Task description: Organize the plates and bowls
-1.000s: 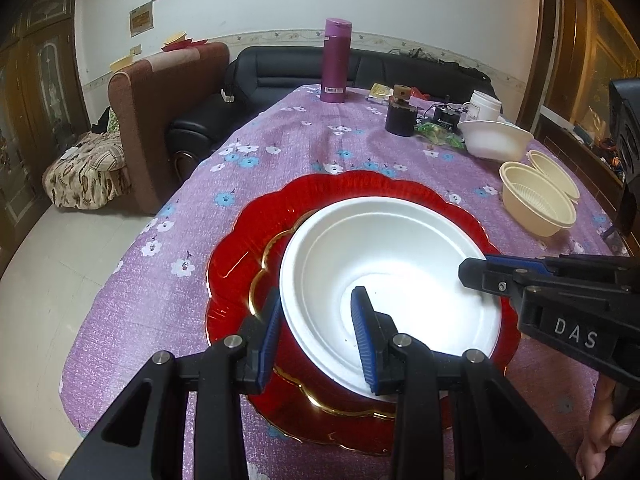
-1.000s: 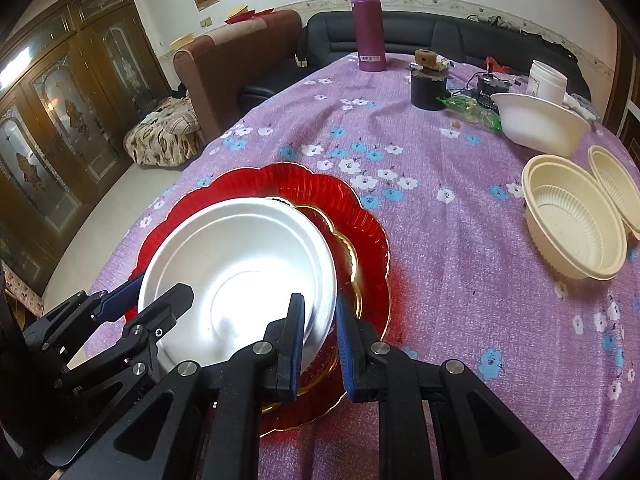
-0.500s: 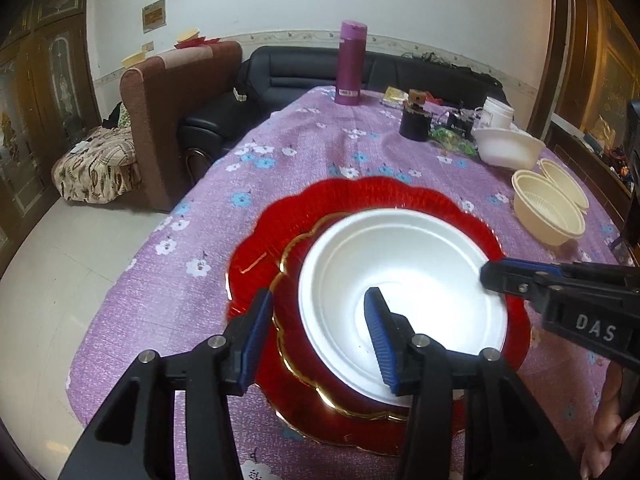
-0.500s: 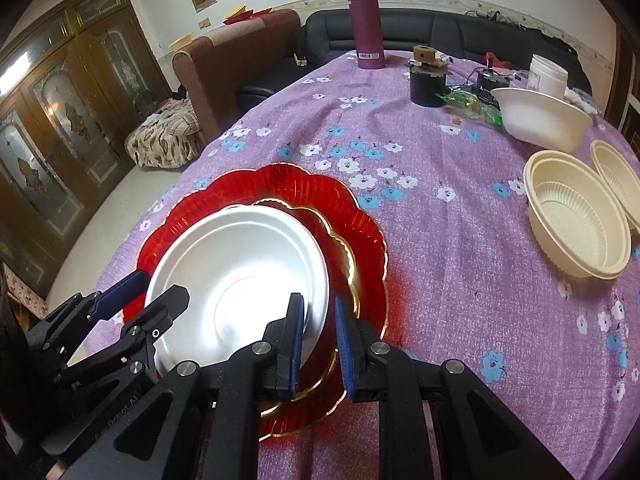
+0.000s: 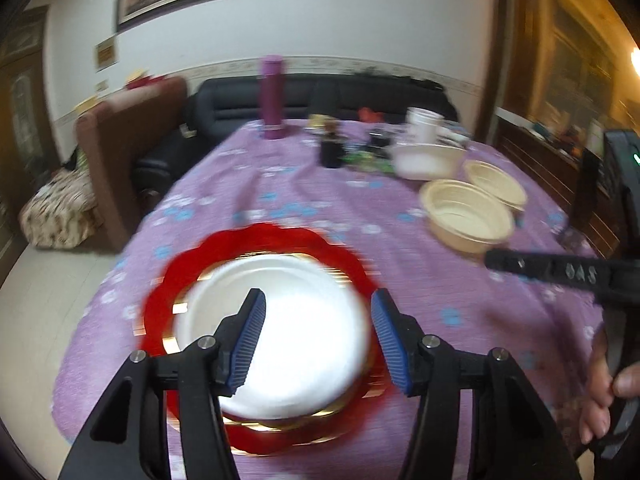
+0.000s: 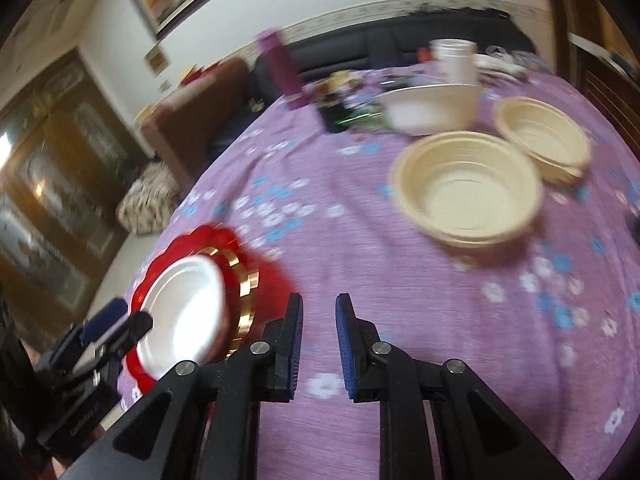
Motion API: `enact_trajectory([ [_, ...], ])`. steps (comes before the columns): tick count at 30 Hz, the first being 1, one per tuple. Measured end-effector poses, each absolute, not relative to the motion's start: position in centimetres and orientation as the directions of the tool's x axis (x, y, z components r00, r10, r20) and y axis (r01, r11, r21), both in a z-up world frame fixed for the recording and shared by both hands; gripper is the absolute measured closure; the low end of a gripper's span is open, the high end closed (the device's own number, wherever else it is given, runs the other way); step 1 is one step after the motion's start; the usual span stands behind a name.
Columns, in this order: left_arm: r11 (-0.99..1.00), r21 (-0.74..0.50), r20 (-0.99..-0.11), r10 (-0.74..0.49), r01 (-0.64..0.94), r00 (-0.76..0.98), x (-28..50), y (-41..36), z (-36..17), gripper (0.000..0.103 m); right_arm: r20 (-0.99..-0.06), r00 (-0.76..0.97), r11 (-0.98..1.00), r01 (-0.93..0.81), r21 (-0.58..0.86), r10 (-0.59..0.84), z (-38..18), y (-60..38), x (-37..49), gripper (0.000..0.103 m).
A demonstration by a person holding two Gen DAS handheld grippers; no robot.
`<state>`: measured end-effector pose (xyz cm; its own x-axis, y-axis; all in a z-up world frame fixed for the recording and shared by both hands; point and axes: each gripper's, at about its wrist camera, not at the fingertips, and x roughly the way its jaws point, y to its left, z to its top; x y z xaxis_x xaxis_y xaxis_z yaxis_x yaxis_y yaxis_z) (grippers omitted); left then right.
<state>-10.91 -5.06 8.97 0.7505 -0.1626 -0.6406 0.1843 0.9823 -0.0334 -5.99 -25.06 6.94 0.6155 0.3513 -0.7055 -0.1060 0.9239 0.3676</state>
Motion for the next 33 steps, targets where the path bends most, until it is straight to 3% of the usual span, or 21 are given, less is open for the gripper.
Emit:
enact_trajectory([
  [9, 0.917, -0.002, -0.712, -0.281, 0.398, 0.644, -11.7, -14.8, 6.1, 0.045, -0.696, 0.664, 0.885, 0.111, 0.453, 0.273, 6.4, -37.2, -4.8, 0.083],
  [23, 0.931, -0.003, -0.726, -0.253, 0.365, 0.639, -10.7, -14.0, 5.6, 0.045, -0.712, 0.588, 0.792, 0.185, 0.581, 0.385, 2.3, -42.6, 4.3, 0.079],
  [27, 0.932, -0.012, -0.726, -0.257, 0.361, 0.638, -10.3, -13.8, 5.6, 0.045, -0.717, 0.597, 0.795, 0.205, 0.570, 0.360, 2.1, -42.4, 3.2, 0.083],
  [33, 0.932, -0.024, -0.722, -0.266, 0.361, 0.639, -10.3, -13.8, 5.7, 0.045, -0.664, 0.607, 0.716, 0.213, 0.665, 0.437, 2.4, -40.6, -1.5, 0.084],
])
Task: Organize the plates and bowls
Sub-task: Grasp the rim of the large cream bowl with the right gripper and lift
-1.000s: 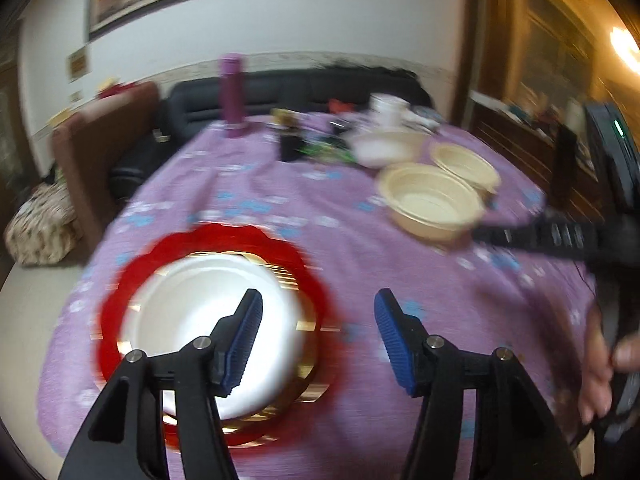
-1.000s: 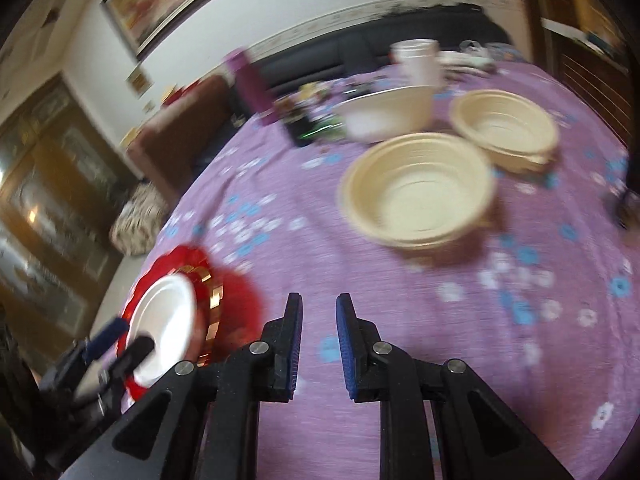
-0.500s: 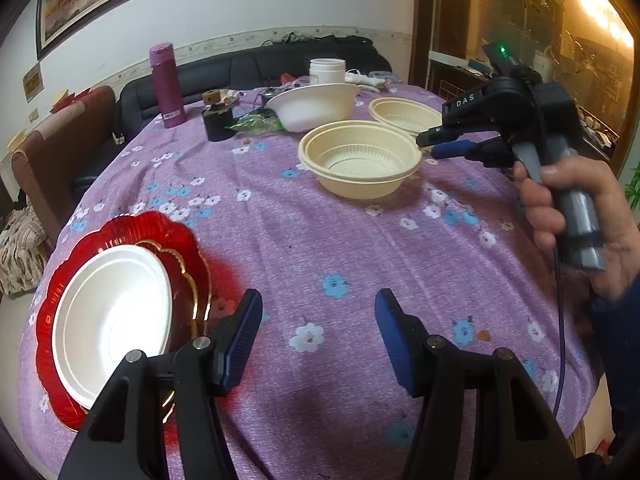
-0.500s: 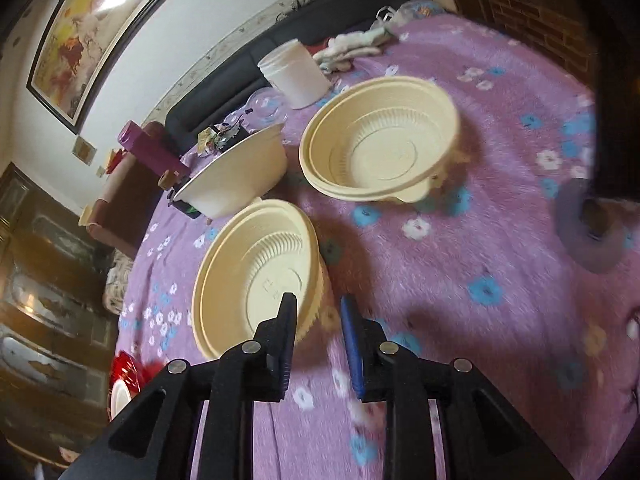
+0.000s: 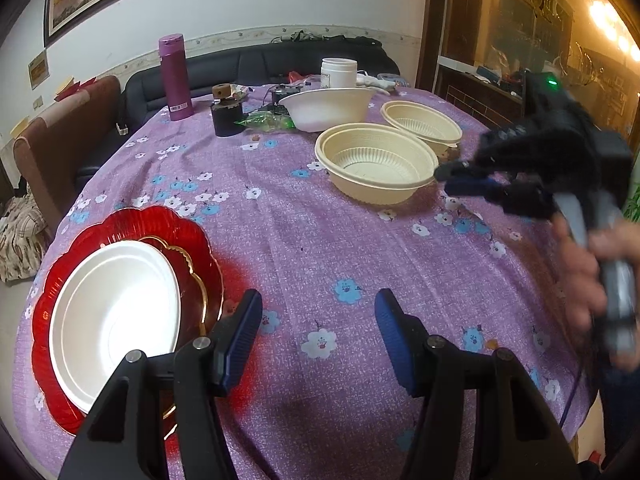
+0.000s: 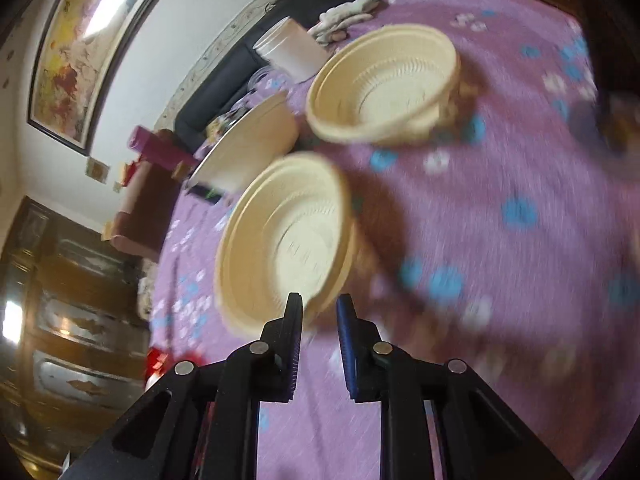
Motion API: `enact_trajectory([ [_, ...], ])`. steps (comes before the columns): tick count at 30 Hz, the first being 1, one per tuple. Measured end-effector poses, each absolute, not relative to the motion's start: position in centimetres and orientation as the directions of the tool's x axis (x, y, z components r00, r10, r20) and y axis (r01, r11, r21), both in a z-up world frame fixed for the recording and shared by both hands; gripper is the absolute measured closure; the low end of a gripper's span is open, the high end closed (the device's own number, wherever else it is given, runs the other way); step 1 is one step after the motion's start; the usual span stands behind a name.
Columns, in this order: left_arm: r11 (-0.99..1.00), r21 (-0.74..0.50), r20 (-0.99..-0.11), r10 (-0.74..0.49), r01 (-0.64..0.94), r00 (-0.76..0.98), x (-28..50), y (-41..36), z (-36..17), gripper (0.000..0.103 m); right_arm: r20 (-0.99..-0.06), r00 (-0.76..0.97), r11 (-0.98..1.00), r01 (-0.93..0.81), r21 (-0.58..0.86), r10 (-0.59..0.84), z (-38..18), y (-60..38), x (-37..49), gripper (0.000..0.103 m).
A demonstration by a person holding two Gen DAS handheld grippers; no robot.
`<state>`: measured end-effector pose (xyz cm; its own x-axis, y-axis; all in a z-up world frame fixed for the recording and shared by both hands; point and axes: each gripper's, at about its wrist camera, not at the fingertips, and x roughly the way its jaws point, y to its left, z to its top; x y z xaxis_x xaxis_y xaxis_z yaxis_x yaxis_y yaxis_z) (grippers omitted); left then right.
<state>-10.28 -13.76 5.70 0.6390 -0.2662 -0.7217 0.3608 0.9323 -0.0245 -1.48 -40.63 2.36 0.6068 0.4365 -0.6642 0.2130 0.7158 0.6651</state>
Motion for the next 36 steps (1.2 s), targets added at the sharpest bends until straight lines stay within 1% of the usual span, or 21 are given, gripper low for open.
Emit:
enact_trajectory([
  [5, 0.929, -0.016, -0.721, -0.268, 0.371, 0.639, -11.0, -14.1, 5.8, 0.045, -0.649, 0.664, 0.755, 0.192, 0.627, 0.371, 3.9, -40.4, -3.0, 0.083],
  [6, 0.928, -0.014, -0.721, -0.268, 0.373, 0.639, -11.2, -14.1, 5.9, 0.045, -0.654, 0.671, 0.759, 0.206, 0.618, 0.350, 4.1, -41.1, -2.5, 0.078],
  [7, 0.927, -0.010, -0.720, -0.266, 0.374, 0.640, -11.3, -14.2, 5.9, 0.045, -0.654, 0.676, 0.758, 0.214, 0.615, 0.339, 4.2, -41.7, -1.8, 0.064],
  [9, 0.928, -0.007, -0.719, -0.264, 0.373, 0.643, -11.4, -14.2, 6.0, 0.045, -0.681, 0.655, 0.778, 0.222, 0.588, 0.328, 4.0, -42.5, 0.2, 0.043],
  [11, 0.928, -0.003, -0.719, -0.260, 0.371, 0.644, -11.5, -14.2, 6.0, 0.045, -0.694, 0.639, 0.780, 0.228, 0.582, 0.331, 3.4, -43.0, 1.7, 0.043],
  [12, 0.930, -0.001, -0.720, -0.257, 0.369, 0.645, -11.5, -14.2, 6.0, 0.045, -0.690, 0.634, 0.785, 0.205, 0.585, 0.348, 3.0, -43.0, 2.6, 0.045],
  [13, 0.930, -0.001, -0.720, -0.256, 0.367, 0.646, -11.5, -14.1, 6.1, 0.045, -0.703, 0.612, 0.802, 0.179, 0.570, 0.363, 2.6, -42.7, 3.7, 0.061],
  [15, 0.931, -0.001, -0.719, -0.254, 0.365, 0.647, -11.4, -14.1, 6.1, 0.045, -0.734, 0.575, 0.814, 0.189, 0.549, 0.361, 1.6, -42.6, 4.7, 0.087],
  [17, 0.933, 0.000, -0.717, -0.250, 0.359, 0.651, -11.4, -13.9, 6.1, 0.045, -0.719, 0.572, 0.807, 0.159, 0.569, 0.394, 1.2, -42.1, 4.6, 0.091],
  [18, 0.934, -0.004, -0.716, -0.251, 0.356, 0.651, -11.4, -13.8, 6.1, 0.045, -0.723, 0.579, 0.817, 0.161, 0.554, 0.376, 1.4, -41.8, 4.0, 0.092],
  [20, 0.936, -0.011, -0.717, -0.252, 0.351, 0.650, -11.2, -13.7, 6.2, 0.045, -0.695, 0.584, 0.766, 0.184, 0.616, 0.419, 1.5, -41.7, 2.5, 0.094],
  [21, 0.937, -0.014, -0.715, -0.254, 0.349, 0.652, -11.2, -13.6, 6.3, 0.045, -0.664, 0.586, 0.716, 0.193, 0.671, 0.464, 1.4, -41.4, 1.0, 0.093],
  [23, 0.938, -0.019, -0.714, -0.255, 0.347, 0.652, -11.0, -13.5, 6.2, 0.045, -0.647, 0.604, 0.682, 0.222, 0.697, 0.465, 1.6, -40.6, -1.6, 0.093],
  [25, 0.939, -0.026, -0.717, -0.257, 0.344, 0.648, -10.9, -13.4, 6.1, 0.045, -0.599, 0.595, 0.601, 0.229, 0.765, 0.536, 1.0, -39.6, -4.2, 0.093],
  [27, 0.937, -0.030, -0.718, -0.263, 0.349, 0.645, -11.0, -13.4, 6.1, 0.045, -0.599, 0.582, 0.579, 0.252, 0.775, 0.549, 0.6, -38.3, -6.5, 0.091],
  [29, 0.936, -0.023, -0.715, -0.260, 0.350, 0.649, -11.2, -13.5, 6.2, 0.045, -0.599, 0.605, 0.598, 0.240, 0.765, 0.524, 0.9, -37.3, -9.2, 0.089],
  [30, 0.936, -0.022, -0.714, -0.262, 0.352, 0.650, -11.3, -13.4, 6.3, 0.045, -0.622, 0.612, 0.656, 0.212, 0.725, 0.489, 1.4, -36.6, -10.2, 0.078],
  [31, 0.936, -0.021, -0.713, -0.261, 0.353, 0.650, -11.3, -13.4, 6.3, 0.045, -0.638, 0.612, 0.700, 0.185, 0.690, 0.467, 1.8, -36.1, -10.8, 0.061],
  [32, 0.936, -0.022, -0.713, -0.261, 0.351, 0.651, -11.3, -13.3, 6.4, 0.045, -0.637, 0.612, 0.725, 0.143, 0.673, 0.470, 2.2, -35.8, -11.5, 0.057],
  [34, 0.936, -0.037, -0.715, -0.269, 0.350, 0.645, -11.2, -13.3, 6.4, 0.045, -0.644, 0.624, 0.798, 0.052, 0.600, 0.443, 3.6, -35.3, -12.4, 0.057],
  [36, 0.934, -0.053, -0.715, -0.282, 0.354, 0.640, -11.3, -13.4, 6.5, 0.045, -0.645, 0.658, 0.851, 0.011, 0.525, 0.389, 5.0, -35.8, -12.5, 0.057],
])
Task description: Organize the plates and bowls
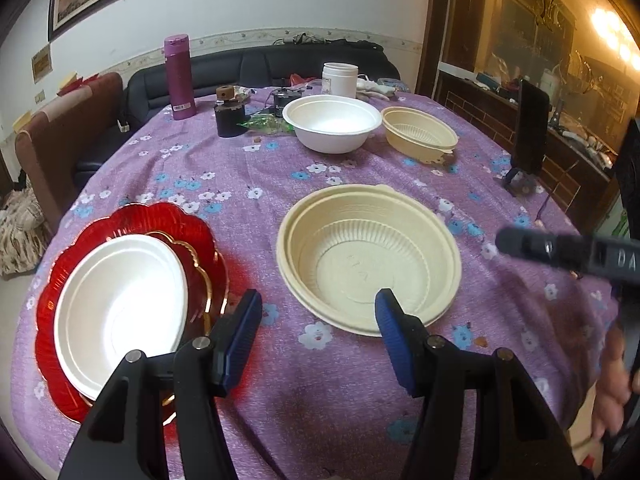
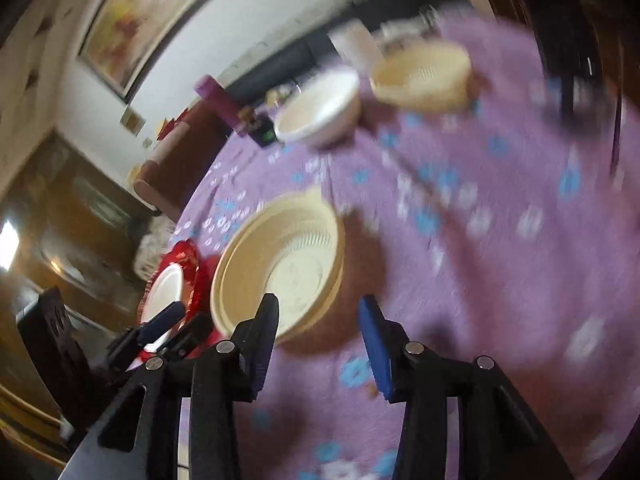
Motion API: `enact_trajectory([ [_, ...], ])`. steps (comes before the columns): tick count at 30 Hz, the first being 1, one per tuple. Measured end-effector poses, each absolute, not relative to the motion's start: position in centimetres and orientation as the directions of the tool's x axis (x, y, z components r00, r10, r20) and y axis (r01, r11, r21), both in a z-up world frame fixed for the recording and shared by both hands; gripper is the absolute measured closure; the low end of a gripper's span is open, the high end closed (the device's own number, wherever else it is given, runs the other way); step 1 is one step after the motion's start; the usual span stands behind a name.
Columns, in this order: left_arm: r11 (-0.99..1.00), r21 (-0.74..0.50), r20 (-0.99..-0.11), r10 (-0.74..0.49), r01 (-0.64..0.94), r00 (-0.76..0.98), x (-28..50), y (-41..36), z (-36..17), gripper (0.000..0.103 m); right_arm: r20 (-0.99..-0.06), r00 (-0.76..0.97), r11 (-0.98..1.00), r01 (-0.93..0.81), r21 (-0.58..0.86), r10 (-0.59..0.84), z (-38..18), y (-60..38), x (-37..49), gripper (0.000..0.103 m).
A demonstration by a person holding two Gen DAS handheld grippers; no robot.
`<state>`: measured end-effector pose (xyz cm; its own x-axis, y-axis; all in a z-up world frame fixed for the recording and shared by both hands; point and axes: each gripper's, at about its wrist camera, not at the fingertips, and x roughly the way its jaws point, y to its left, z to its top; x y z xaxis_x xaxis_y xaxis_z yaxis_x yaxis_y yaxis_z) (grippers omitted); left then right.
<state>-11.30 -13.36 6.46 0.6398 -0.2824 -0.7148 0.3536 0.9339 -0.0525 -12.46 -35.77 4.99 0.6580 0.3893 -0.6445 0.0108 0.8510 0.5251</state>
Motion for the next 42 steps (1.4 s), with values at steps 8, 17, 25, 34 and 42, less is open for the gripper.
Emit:
enact_trajectory([
  [8, 0.938, -0.037, -0.717, -0.265, 0.345, 0.644, -11.9, -13.4, 6.6, 0.044, -0.661, 0.611, 0.892, -0.194, 0.409, 0.436, 6.7, -35.1, -9.0, 0.083],
  [17, 0.944, -0.085, -0.735, -0.276, 0.320, 0.619, -11.4, -12.8, 6.1, 0.040, -0.712, 0.498, 0.865, -0.205, 0.458, 0.495, 6.6, -36.1, -3.6, 0.082],
  [25, 0.940, -0.084, -0.745, -0.278, 0.329, 0.606, -11.4, -13.3, 5.9, 0.040, -0.754, 0.365, 0.838, -0.210, 0.504, 0.545, 3.0, -35.7, 0.0, 0.082],
  [34, 0.942, -0.089, -0.747, -0.278, 0.323, 0.604, -11.1, -13.0, 5.8, 0.040, -0.724, 0.397, 0.819, -0.156, 0.553, 0.564, 3.0, -37.1, -3.7, 0.095],
  [42, 0.939, -0.103, -0.746, -0.291, 0.328, 0.599, -10.9, -12.9, 5.9, 0.040, -0.722, 0.442, 0.840, -0.173, 0.514, 0.532, 5.2, -37.6, -6.3, 0.094],
])
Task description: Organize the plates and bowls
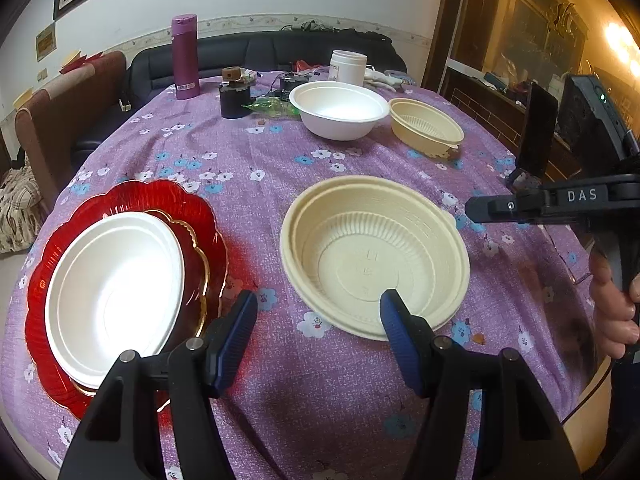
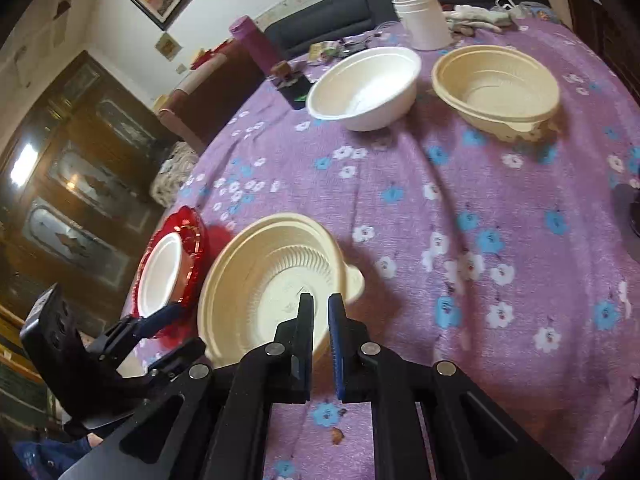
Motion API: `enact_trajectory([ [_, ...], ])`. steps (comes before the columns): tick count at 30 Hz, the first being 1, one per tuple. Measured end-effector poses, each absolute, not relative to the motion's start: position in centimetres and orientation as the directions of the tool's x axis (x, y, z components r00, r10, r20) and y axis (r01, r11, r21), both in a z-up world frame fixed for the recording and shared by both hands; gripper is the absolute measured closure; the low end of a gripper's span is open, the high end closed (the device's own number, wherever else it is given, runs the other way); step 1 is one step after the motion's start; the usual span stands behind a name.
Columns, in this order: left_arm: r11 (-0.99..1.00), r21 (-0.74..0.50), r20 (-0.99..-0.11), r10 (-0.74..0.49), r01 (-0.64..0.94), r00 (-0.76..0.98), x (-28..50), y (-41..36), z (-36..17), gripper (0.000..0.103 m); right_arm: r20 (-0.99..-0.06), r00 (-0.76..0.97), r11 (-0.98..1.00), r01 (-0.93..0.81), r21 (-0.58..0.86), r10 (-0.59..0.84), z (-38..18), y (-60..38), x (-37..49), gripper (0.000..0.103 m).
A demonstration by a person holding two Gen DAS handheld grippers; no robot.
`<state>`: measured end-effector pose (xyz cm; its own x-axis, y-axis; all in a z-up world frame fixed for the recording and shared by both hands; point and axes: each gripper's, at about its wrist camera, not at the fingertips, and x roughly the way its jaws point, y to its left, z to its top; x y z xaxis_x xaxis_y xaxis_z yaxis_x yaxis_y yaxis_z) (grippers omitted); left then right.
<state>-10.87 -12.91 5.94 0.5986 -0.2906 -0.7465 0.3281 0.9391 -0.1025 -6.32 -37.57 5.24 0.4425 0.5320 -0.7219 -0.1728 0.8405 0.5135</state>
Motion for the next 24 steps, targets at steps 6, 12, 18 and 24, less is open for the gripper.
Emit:
enact_trajectory([
  [6, 0.935, -0.150, -0.766, -0.315, 0.321, 0.560, -9.0, -12.6, 5.6, 0.046, -0.725, 0.420, 0.827, -0.138, 0.544, 0.547, 4.0, -37.6, -5.8, 0.094],
  [12, 0.933, -0.154, -0.791, -0.314, 0.325, 0.525, -7.0, -13.4, 5.2, 0.066, -0.711, 0.417, 0.811, -0.129, 0.570, 0.566, 2.9, -37.2, -6.2, 0.091],
  [18, 0.943, -0.124, -0.805, -0.277, 0.308, 0.525, -5.9, -13.7, 4.5, 0.076, -0.707, 0.430, 0.810, -0.110, 0.576, 0.561, 2.7, -37.4, -6.2, 0.089],
  [24, 0.943, -0.126, -0.803, -0.280, 0.309, 0.525, -5.9, -13.8, 4.1, 0.081, -0.690, 0.447, 0.795, -0.085, 0.600, 0.569, 2.3, -38.6, -6.9, 0.089],
])
